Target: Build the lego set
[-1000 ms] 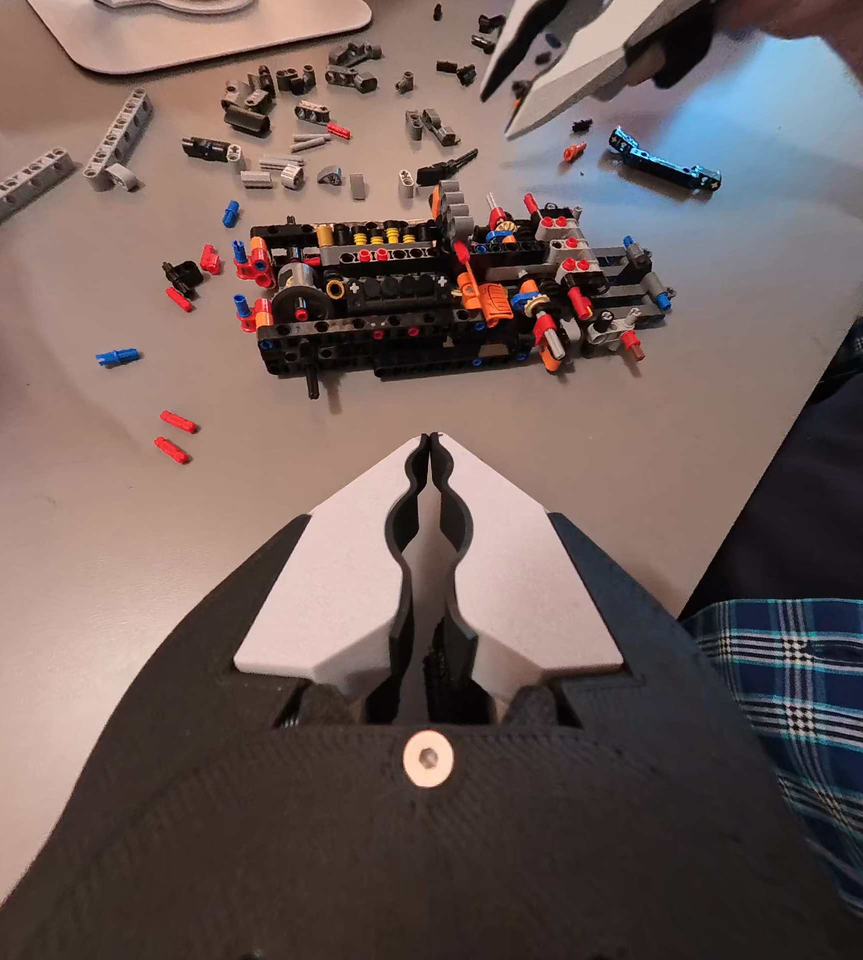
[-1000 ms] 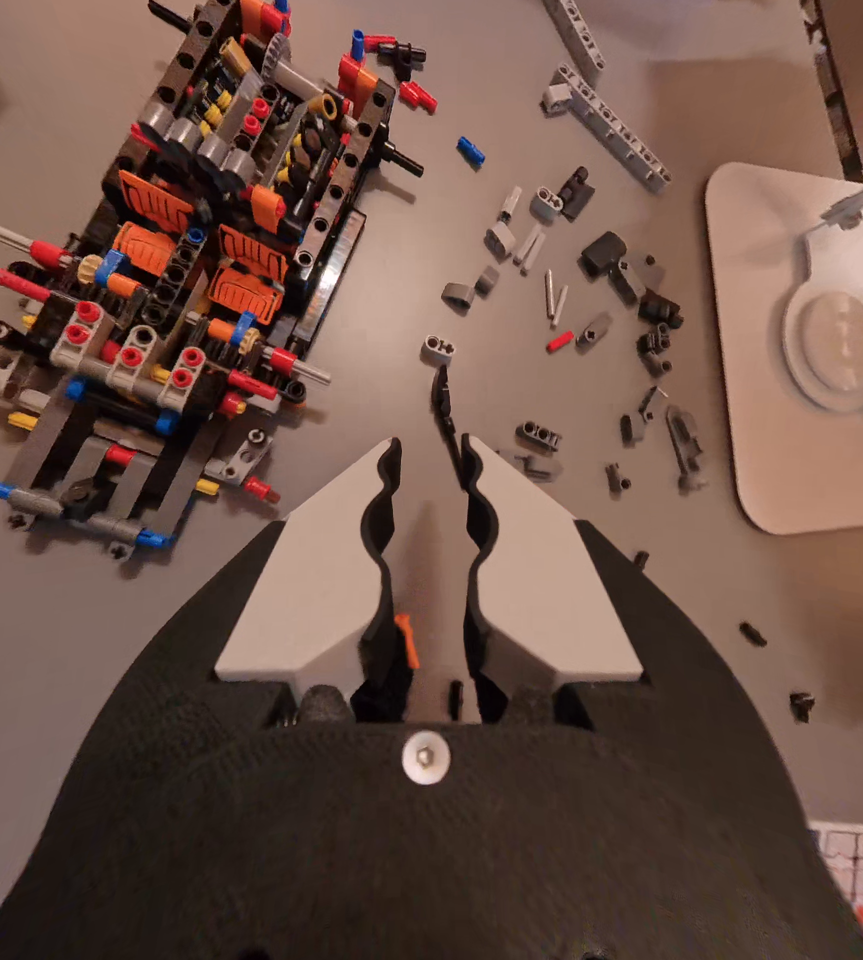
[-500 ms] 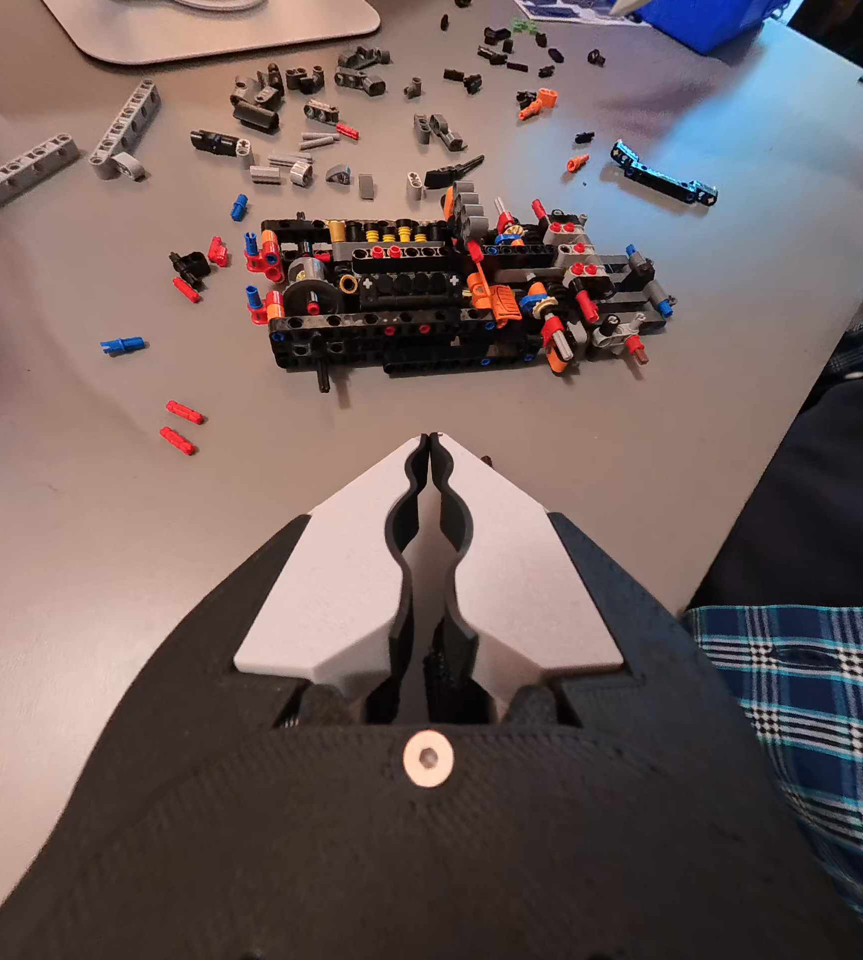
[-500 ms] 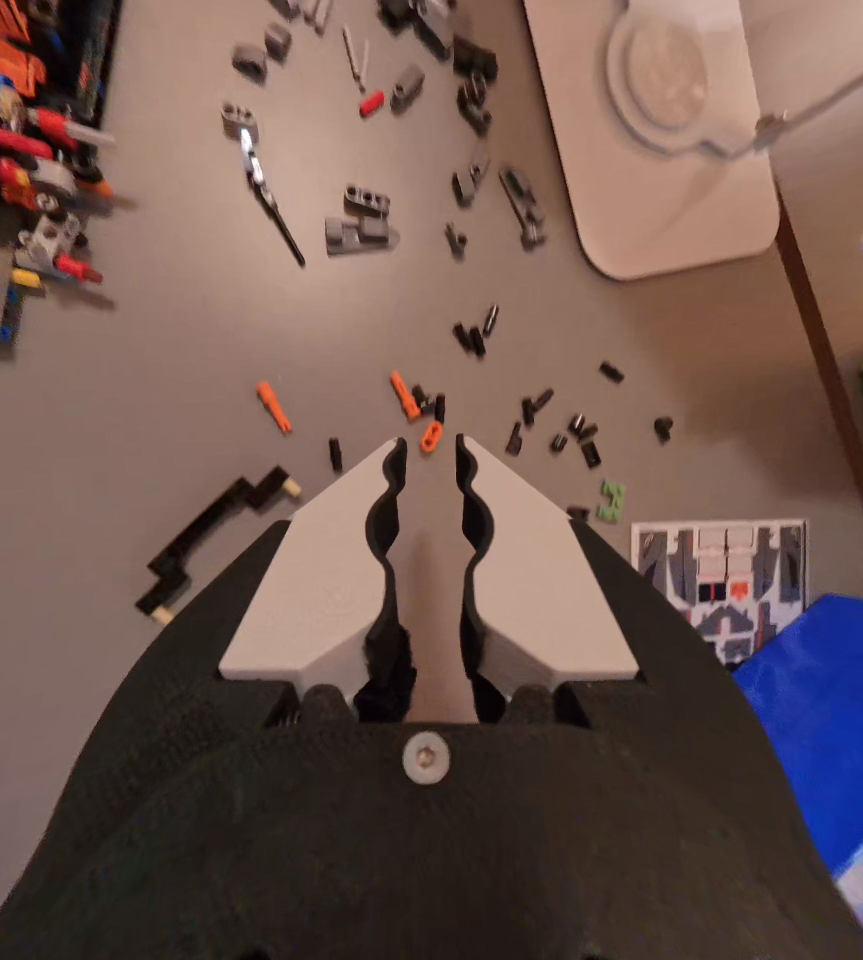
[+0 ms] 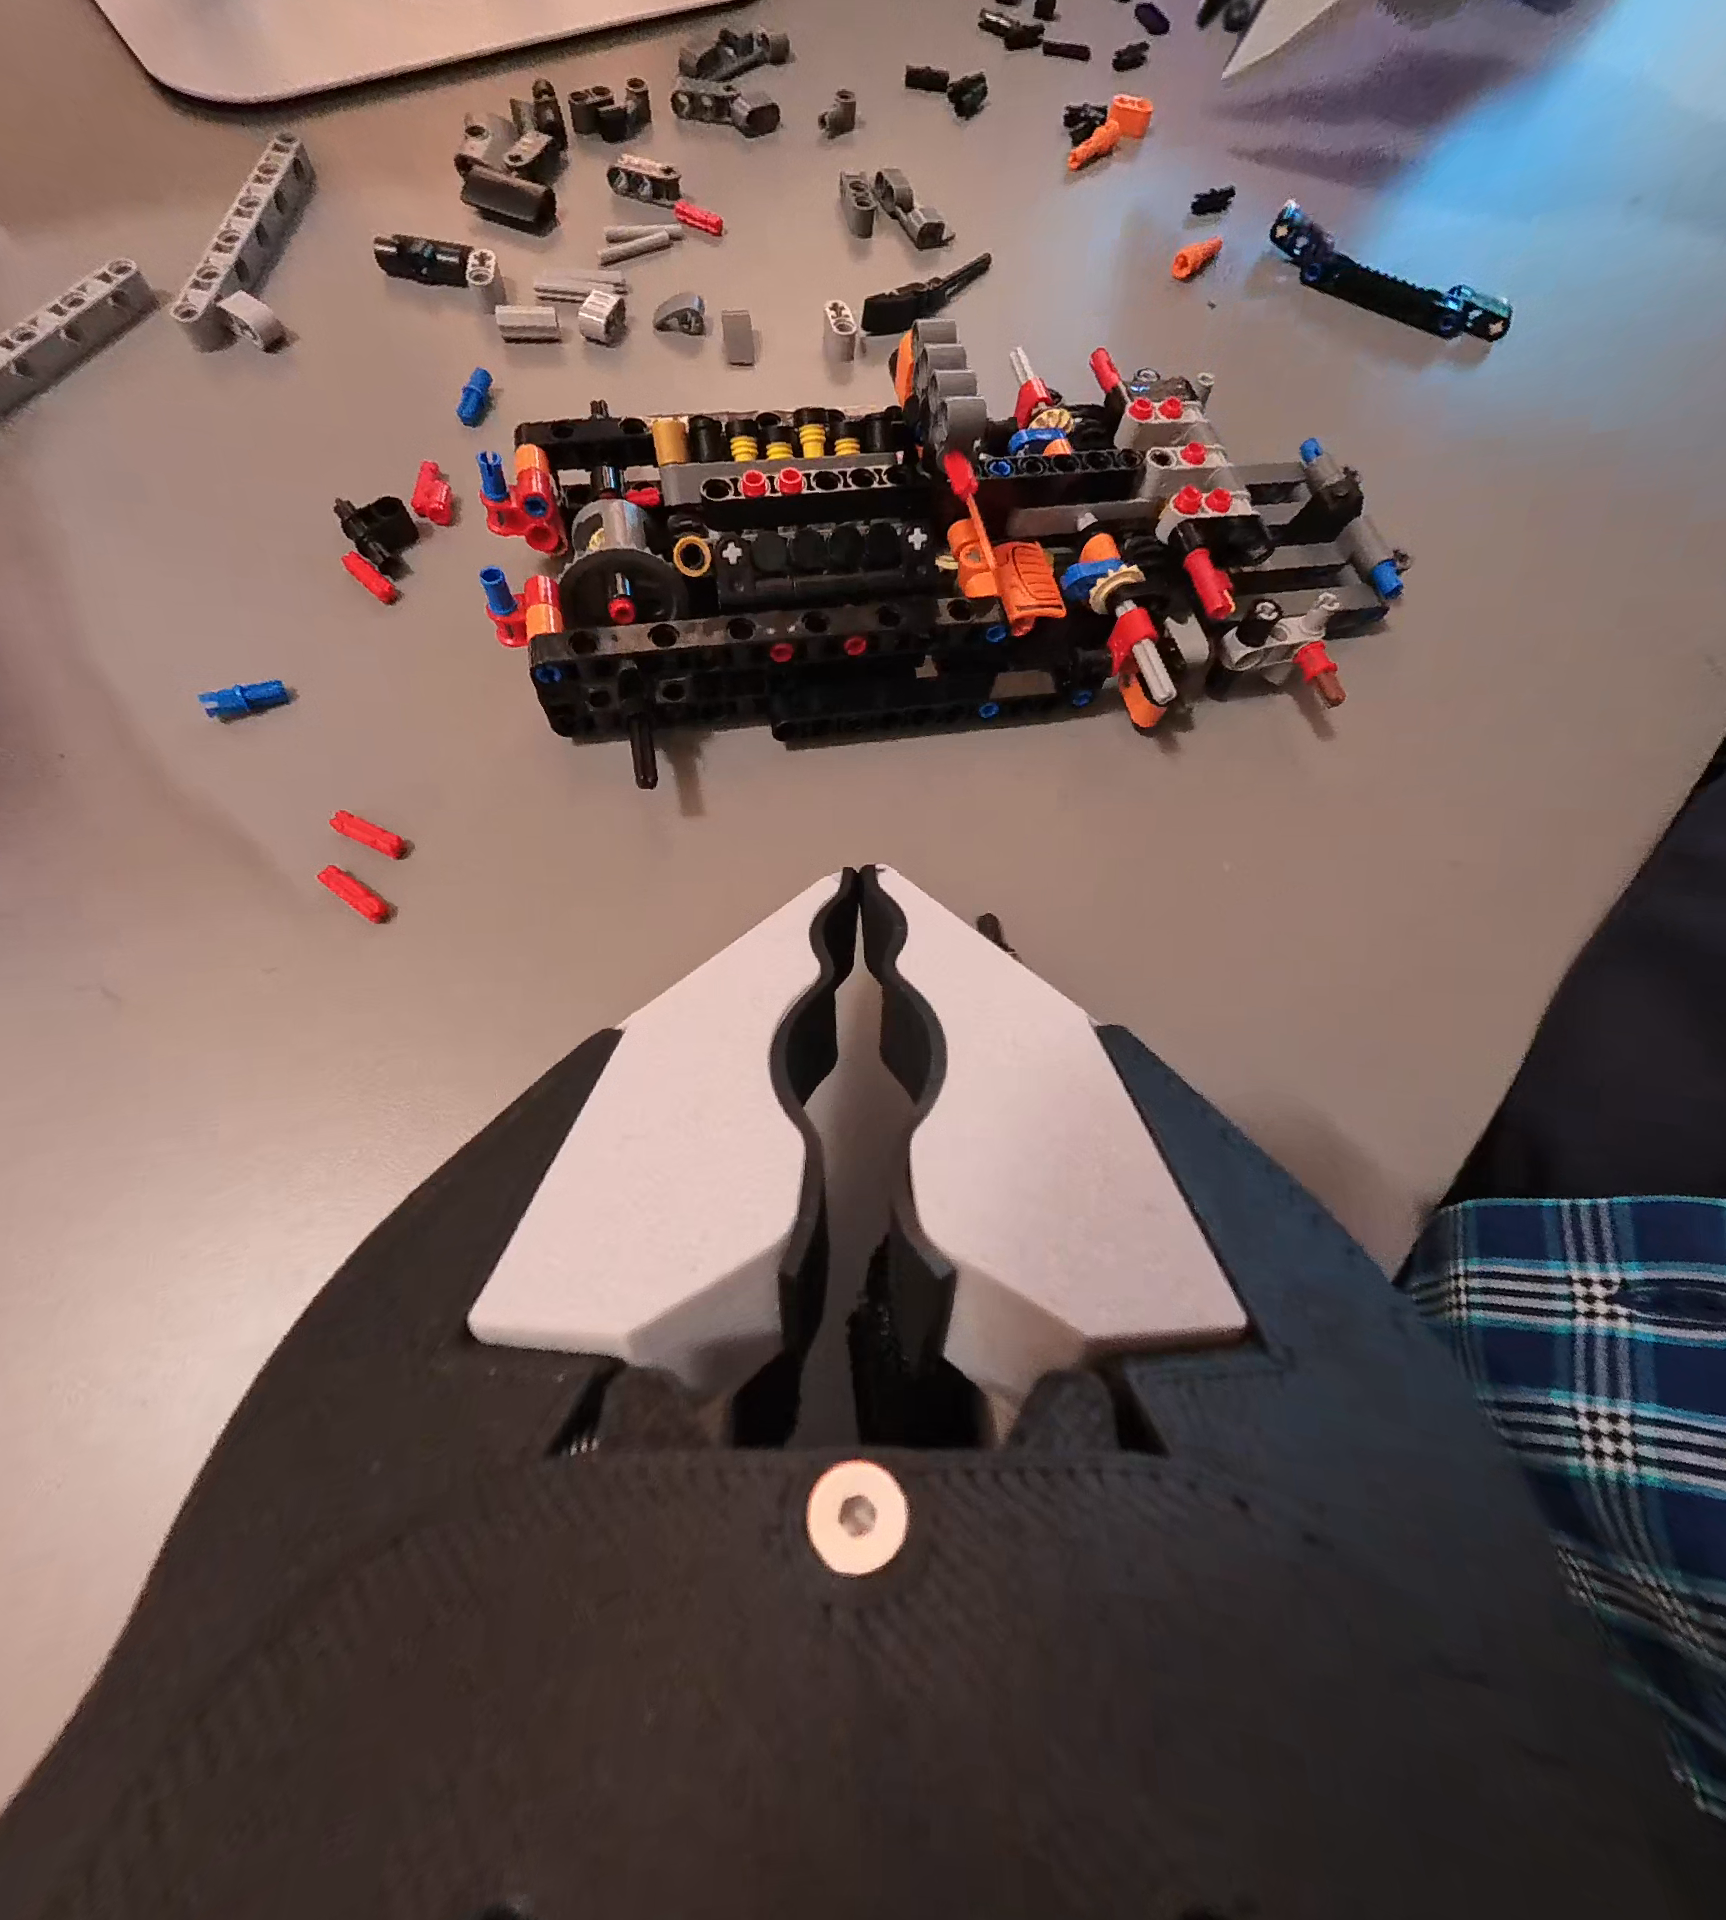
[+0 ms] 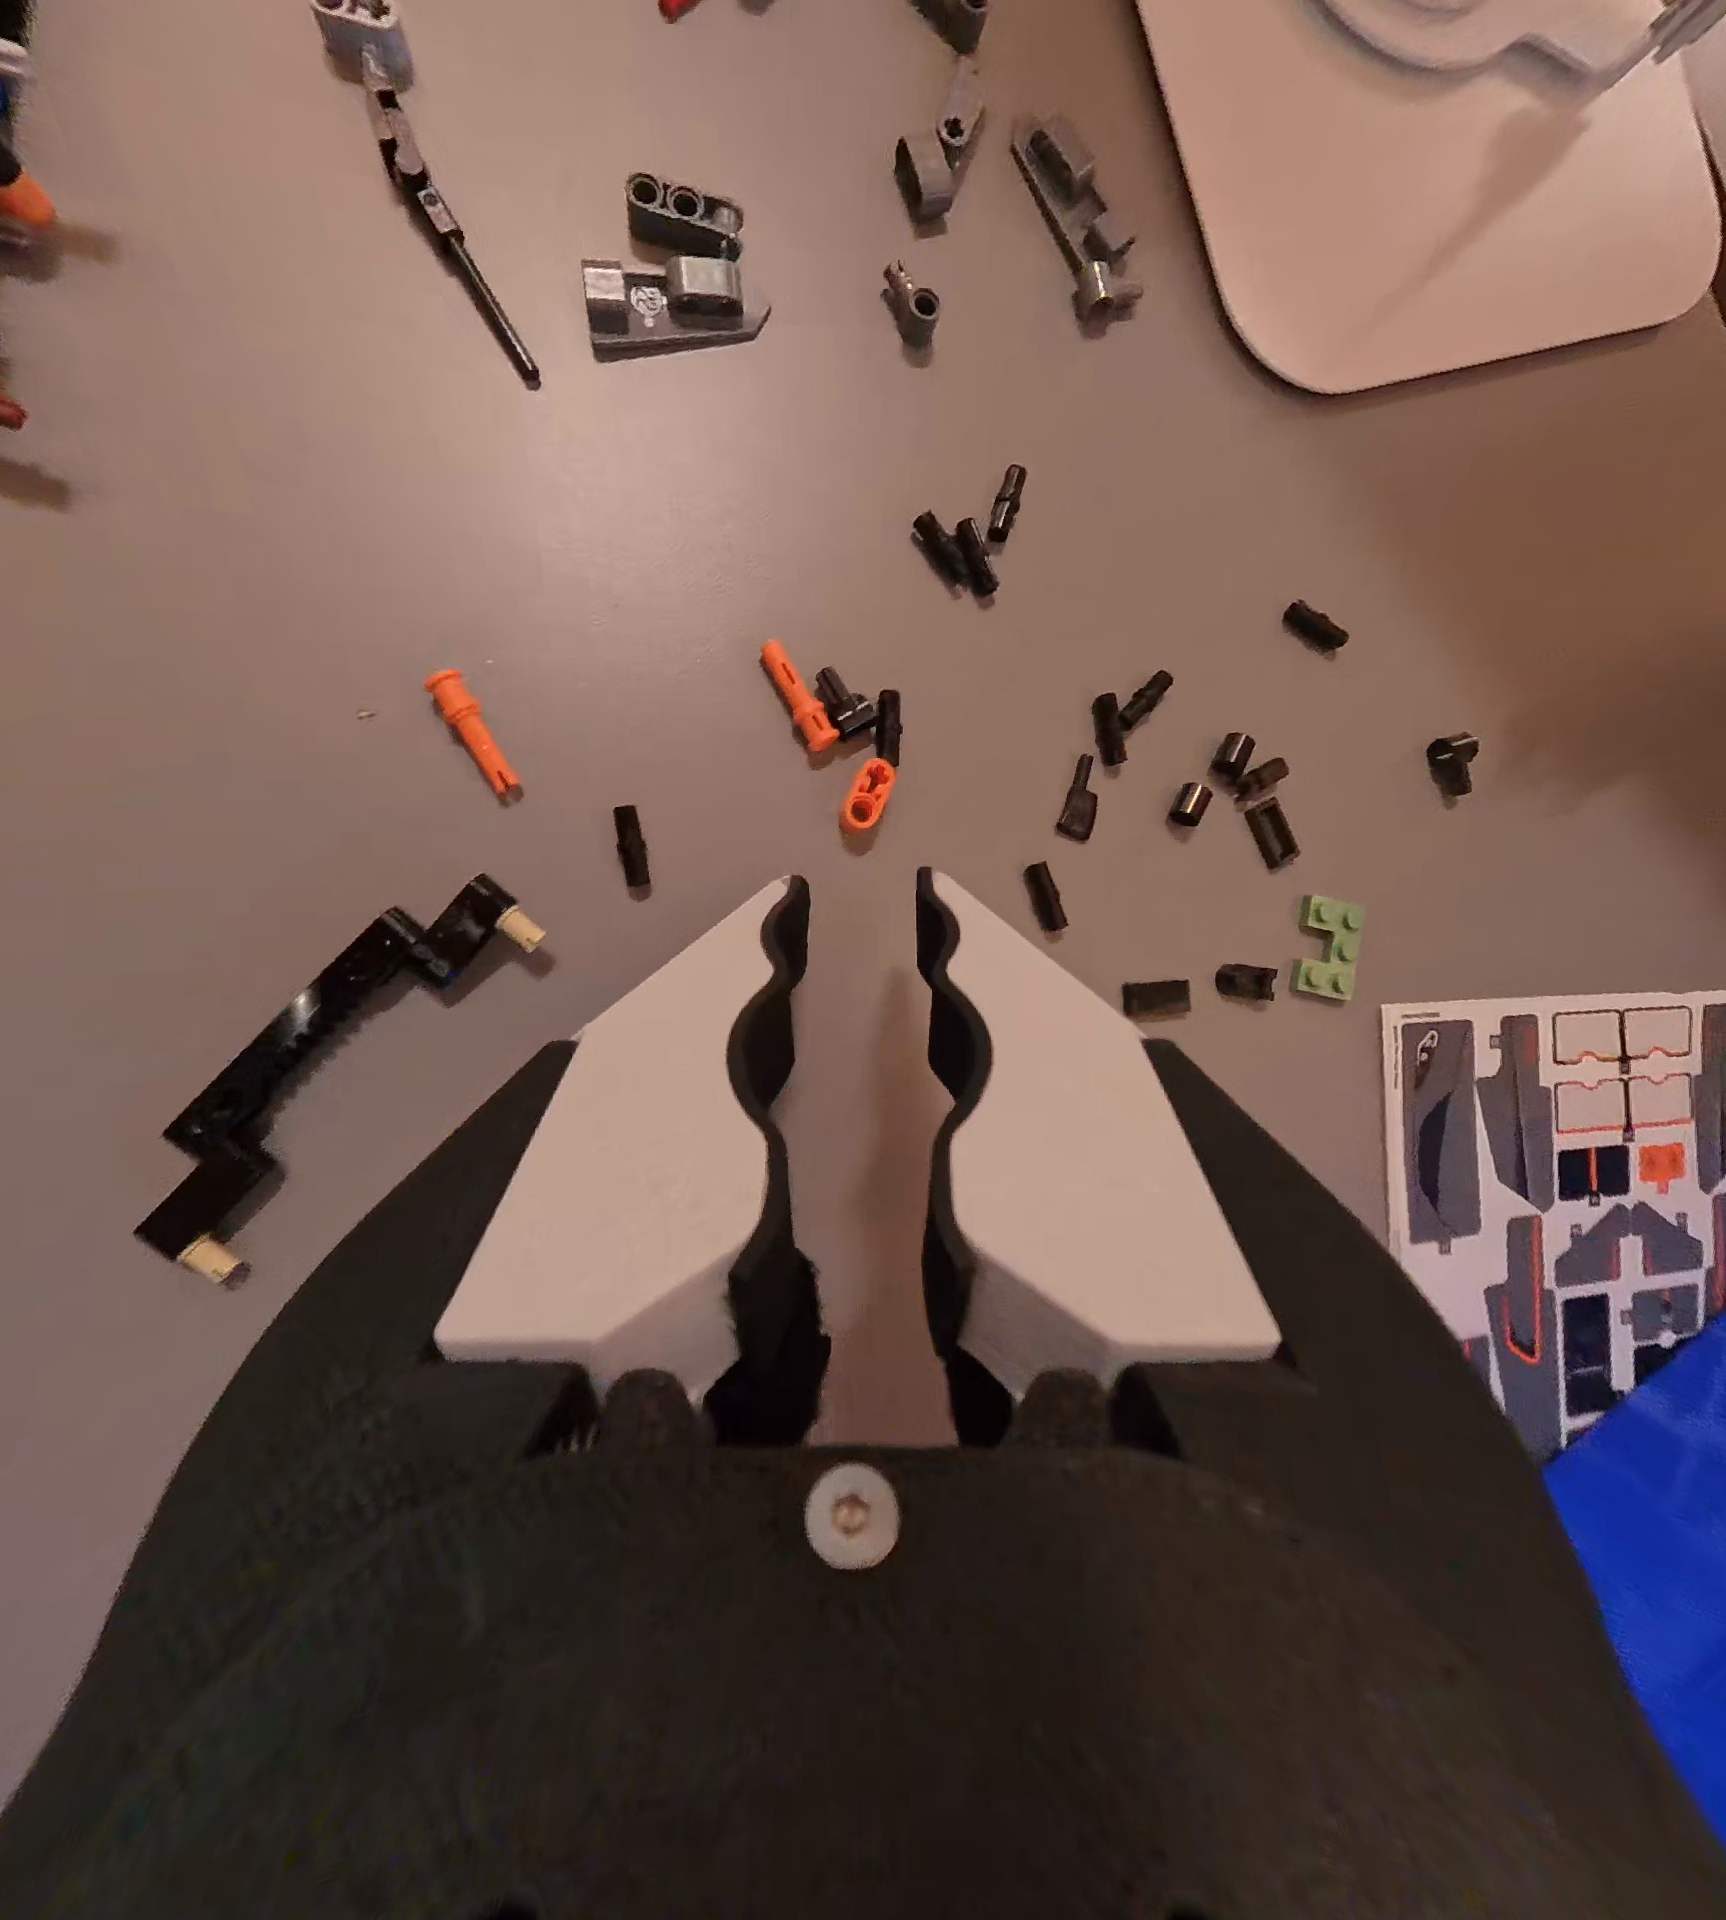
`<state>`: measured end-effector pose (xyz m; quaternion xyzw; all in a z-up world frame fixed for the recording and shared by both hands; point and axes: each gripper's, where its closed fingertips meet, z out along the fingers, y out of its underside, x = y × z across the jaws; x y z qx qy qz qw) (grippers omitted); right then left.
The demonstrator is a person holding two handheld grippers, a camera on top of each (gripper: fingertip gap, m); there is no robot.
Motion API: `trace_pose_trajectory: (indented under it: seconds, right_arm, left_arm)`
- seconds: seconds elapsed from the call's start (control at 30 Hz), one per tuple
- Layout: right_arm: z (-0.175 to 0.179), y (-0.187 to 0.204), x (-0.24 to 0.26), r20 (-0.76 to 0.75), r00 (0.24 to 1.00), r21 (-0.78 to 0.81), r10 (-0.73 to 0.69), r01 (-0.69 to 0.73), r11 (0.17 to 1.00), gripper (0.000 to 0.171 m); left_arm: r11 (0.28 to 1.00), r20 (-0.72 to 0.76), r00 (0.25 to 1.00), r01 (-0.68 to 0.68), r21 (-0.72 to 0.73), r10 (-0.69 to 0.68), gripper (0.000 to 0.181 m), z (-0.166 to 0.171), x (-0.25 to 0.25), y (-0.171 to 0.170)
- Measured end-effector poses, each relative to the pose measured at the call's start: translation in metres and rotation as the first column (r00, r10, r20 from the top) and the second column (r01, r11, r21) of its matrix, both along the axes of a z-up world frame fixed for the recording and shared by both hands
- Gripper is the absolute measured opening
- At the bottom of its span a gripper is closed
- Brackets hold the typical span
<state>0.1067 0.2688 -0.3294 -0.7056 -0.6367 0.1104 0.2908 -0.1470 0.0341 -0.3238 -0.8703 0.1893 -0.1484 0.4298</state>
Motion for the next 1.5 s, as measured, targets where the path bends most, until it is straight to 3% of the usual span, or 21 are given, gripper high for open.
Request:
trace_pose_trajectory:
  seconds: [0.3,0.43,0.6,1.33,1.5]
  right_arm:
    - [-0.015,0.007,-0.017,0.024,1.000,-0.009,0.020,-0.020,1.000,0.022]
    - [-0.019,0.007,-0.018,0.015,1.000,-0.022,0.014,-0.013,1.000,0.010]
    - [-0.016,0.000,0.000,0.003,1.000,-0.044,-0.018,0.018,0.999,0.006]
    - [-0.013,-0.006,0.031,-0.026,0.996,-0.077,-0.081,0.079,0.994,0.019]
    - [-0.017,-0.009,0.026,-0.035,0.997,-0.104,-0.065,0.061,0.993,0.008]
  left_arm:
    - [1.000,-0.014,1.000,0.003,-0.002,-0.003,0.000,-0.002,0.003,0.004]
    - [1.000,-0.018,1.000,-0.001,0.000,0.001,0.000,-0.003,0.002,0.004]
    - [1.000,-0.019,1.000,-0.003,0.001,0.003,0.000,-0.003,0.001,0.005]
    - [1.000,-0.038,0.999,-0.011,0.016,0.012,0.000,0.000,0.000,0.010]
    - [1.000,-0.043,0.999,-0.015,0.024,0.016,0.000,0.003,0.000,0.010]
